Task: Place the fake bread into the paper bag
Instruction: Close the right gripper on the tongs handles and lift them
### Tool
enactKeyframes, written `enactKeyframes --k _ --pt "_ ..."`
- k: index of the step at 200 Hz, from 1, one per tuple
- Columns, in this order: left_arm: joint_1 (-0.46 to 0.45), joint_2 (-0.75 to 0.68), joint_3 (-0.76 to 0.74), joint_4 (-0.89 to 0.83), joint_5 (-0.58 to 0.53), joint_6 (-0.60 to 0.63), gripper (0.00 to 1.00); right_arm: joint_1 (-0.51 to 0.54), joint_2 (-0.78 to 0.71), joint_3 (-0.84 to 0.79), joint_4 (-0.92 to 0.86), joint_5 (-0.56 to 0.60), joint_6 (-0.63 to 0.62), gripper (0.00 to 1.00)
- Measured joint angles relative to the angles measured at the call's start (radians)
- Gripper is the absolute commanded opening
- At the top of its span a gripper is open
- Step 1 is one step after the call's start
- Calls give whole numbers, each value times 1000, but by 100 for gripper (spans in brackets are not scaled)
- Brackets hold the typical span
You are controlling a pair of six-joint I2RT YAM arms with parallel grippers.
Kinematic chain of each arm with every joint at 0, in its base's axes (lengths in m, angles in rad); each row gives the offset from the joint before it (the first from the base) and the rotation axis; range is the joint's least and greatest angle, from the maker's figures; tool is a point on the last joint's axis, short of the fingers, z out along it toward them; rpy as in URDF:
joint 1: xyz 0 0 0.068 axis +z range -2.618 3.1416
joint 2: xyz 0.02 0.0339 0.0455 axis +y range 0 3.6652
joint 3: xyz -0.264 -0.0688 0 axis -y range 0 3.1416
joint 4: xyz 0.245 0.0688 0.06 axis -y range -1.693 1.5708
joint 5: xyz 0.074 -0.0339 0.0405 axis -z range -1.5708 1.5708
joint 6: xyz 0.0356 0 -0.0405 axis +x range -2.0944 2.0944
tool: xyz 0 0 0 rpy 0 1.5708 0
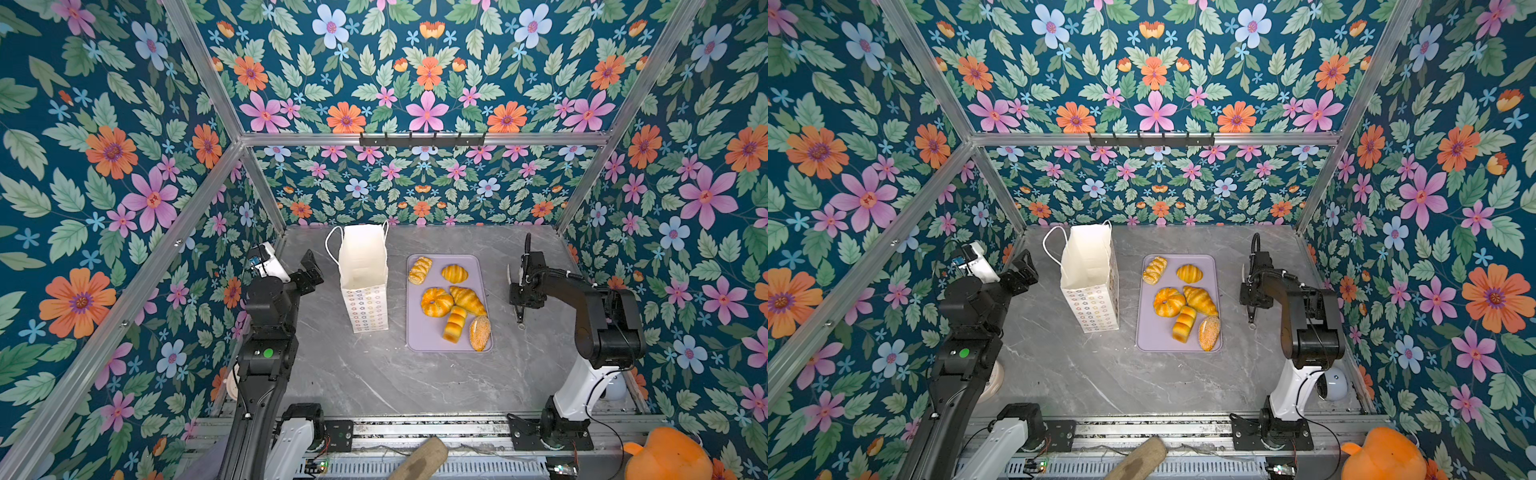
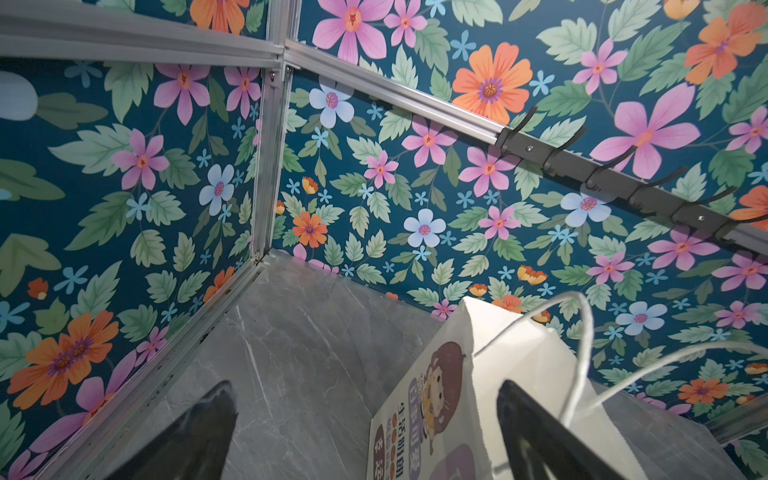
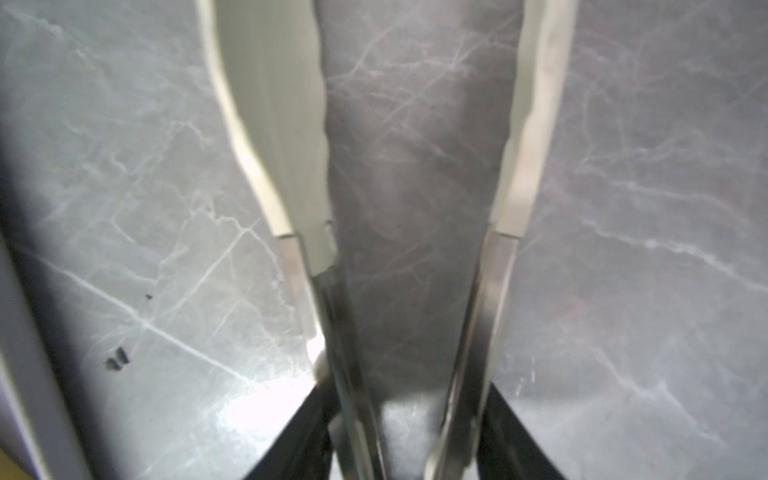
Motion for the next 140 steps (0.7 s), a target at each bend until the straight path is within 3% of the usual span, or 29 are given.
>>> enactKeyframes --k 63,140 --pt "0 -33 18 -19 17 -1 97 -1 -9 -7 2 -8 -1 31" --pt "0 -50 69 -21 50 -4 97 2 -126 -35 -30 -103 -2 26"
